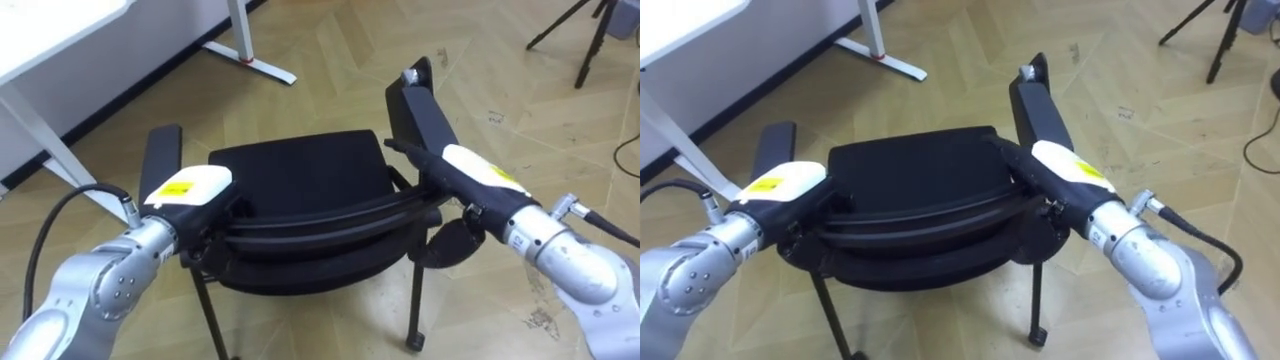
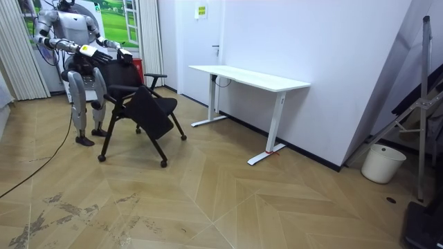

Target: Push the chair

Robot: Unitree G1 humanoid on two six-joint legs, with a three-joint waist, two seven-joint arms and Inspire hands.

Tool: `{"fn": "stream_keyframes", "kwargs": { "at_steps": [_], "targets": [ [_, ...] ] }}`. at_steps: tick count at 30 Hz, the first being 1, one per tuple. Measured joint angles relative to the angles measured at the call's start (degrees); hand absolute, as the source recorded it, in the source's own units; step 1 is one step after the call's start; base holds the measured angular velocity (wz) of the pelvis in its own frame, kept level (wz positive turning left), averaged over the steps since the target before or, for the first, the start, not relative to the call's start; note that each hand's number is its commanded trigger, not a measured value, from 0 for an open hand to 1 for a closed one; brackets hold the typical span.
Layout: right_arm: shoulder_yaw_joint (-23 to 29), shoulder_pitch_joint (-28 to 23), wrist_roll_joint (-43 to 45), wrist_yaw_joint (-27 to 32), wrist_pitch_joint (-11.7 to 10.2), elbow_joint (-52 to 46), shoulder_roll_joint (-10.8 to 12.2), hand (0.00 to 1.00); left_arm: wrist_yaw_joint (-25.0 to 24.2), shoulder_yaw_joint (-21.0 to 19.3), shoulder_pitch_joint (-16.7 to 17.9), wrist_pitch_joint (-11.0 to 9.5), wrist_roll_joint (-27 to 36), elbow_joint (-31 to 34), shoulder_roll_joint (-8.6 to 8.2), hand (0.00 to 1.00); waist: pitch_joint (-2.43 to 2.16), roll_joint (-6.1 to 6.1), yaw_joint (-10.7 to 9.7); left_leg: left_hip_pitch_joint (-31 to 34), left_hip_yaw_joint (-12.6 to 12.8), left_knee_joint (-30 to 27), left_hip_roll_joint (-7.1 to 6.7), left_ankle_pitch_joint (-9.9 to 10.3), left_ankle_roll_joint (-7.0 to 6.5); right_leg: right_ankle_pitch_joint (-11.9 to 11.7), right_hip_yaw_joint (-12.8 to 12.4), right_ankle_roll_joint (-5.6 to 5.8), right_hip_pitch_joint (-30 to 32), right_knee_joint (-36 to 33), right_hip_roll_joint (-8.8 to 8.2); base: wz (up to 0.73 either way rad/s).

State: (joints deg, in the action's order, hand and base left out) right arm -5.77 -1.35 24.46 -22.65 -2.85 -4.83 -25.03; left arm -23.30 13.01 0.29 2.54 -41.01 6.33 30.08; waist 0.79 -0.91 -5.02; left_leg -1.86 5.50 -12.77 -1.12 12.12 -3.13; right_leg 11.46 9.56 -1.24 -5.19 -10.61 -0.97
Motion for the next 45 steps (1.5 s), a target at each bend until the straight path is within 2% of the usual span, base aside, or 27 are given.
{"fn": "stream_keyframes", "kwargs": {
  "at_steps": [3,6,12,17,20,23,26,29,31,34,40,45],
  "targets": [
    [-0.4,0.0,-0.2,3.1,-1.5,2.2,0.3,0.00,0.0,0.8,0.0,0.0,0.0,0.1,-0.11,1.00,0.09,-0.28,-0.1,-0.1,-0.6,-0.2,-0.15,0.0,0.00,0.0,0.2,0.00,-0.4,0.0,0.01,0.11],
    [-0.4,0.1,-0.7,5.0,-1.6,3.0,0.3,0.00,0.0,1.5,0.0,0.0,-0.1,0.6,-0.13,1.00,0.09,-0.39,-1.0,0.6,-2.1,-0.7,-0.48,0.0,-0.03,0.0,1.6,0.00,-0.4,0.1,-0.03,0.21],
    [-0.8,0.3,1.2,7.0,-2.8,3.9,0.3,0.00,-0.3,1.7,0.0,-0.3,0.0,0.8,-0.22,1.00,-0.17,-0.80,-0.5,1.4,-2.5,-1.1,-0.43,0.0,-0.03,0.0,1.5,0.00,0.0,0.0,0.04,0.04],
    [-2.8,1.3,6.6,8.9,-2.2,4.1,0.1,0.00,-0.6,1.8,0.0,-1.0,0.1,0.9,-0.62,1.00,-0.29,-1.12,0.4,1.3,-2.5,-1.1,-0.42,0.0,-0.02,0.0,1.4,0.00,0.0,0.0,-0.03,0.00],
    [-4.5,2.3,8.9,8.9,-0.8,4.2,-0.1,0.00,-0.7,1.9,-0.2,-1.3,0.1,0.9,-0.83,1.00,-0.29,-1.11,0.6,1.2,-2.7,-0.9,-0.46,0.0,-0.02,0.0,1.2,0.00,-0.1,0.0,-0.16,0.01],
    [-6.4,3.1,12.8,9.0,-0.7,4.2,-1.9,0.00,-1.0,1.9,-0.6,-1.3,0.0,0.9,-0.85,1.00,-0.19,-0.92,0.7,1.2,-2.7,-0.8,-0.50,0.0,-0.03,0.0,1.2,0.00,0.1,0.0,-0.20,0.00],
    [-7.7,3.7,17.0,8.7,-0.6,4.2,-2.7,0.00,-1.1,1.9,-1.2,-1.4,-0.3,0.8,-0.85,1.00,0.20,-0.23,1.3,1.3,-2.6,-0.8,-0.50,0.0,-0.03,0.0,1.1,0.00,0.2,0.0,-0.05,0.00],
    [-9.9,5.2,19.7,7.0,-0.2,3.9,-5.6,0.00,-2.1,2.5,-2.8,-1.5,-0.2,0.7,-0.40,1.00,0.45,0.23,1.9,1.7,-2.6,-1.0,-0.55,0.0,-0.03,0.0,0.7,0.00,0.4,0.0,0.03,0.00],
    [-11.6,6.6,21.7,4.6,0.6,3.3,-7.5,0.00,-2.6,3.2,-3.9,-1.4,0.1,0.7,-0.09,1.00,0.38,0.61,2.4,2.3,-2.7,-1.2,-0.56,0.0,-0.04,0.0,0.7,0.00,0.8,-0.1,0.14,0.00],
    [-13.3,9.6,23.3,2.3,1.5,3.3,-8.4,0.00,-3.3,4.3,-6.1,-1.5,0.3,0.6,0.22,1.00,0.50,0.84,3.6,3.6,-2.8,-2.0,-0.56,0.0,-0.04,0.0,0.8,-0.02,1.9,-0.2,0.12,0.05],
    [-13.4,9.7,23.5,-0.9,1.7,1.3,-9.9,0.00,-4.0,5.2,-8.3,-2.4,0.4,0.7,0.92,1.00,0.83,1.89,5.3,4.2,-3.3,-2.1,-0.57,0.0,-0.03,0.0,1.3,-0.01,2.4,-0.1,0.10,0.05],
    [-13.5,9.7,25.1,-2.5,1.7,0.8,-10.5,0.00,-4.8,5.3,-9.0,-2.8,0.3,0.7,1.11,1.00,0.68,2.70,5.6,4.1,-3.3,-2.1,-0.61,0.0,-0.03,0.0,0.7,-0.01,2.4,-0.1,0.09,-0.01]
  ]
}}
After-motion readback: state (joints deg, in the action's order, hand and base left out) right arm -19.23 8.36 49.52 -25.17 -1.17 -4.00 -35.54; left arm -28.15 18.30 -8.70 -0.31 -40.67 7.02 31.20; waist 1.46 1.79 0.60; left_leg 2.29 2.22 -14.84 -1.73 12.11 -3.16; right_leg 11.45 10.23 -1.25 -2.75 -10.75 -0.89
